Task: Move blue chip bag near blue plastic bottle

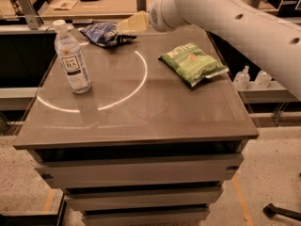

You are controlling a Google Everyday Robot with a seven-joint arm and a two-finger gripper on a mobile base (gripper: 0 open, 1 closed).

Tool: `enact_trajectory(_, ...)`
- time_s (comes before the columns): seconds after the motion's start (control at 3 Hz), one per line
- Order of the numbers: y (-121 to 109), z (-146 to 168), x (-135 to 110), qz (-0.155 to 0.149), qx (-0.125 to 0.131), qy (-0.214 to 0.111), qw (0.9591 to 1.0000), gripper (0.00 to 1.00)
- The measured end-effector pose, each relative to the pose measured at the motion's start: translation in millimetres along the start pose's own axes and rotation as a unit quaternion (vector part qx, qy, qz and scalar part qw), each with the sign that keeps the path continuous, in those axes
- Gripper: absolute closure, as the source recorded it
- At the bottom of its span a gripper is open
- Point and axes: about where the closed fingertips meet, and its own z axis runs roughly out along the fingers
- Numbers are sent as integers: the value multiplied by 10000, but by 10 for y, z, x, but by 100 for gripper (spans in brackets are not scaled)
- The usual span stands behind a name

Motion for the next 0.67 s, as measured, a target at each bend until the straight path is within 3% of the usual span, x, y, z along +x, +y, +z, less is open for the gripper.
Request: enact_trajectory(0.67, -34, 596, -294, -663, 205, -162, 9975, 0)
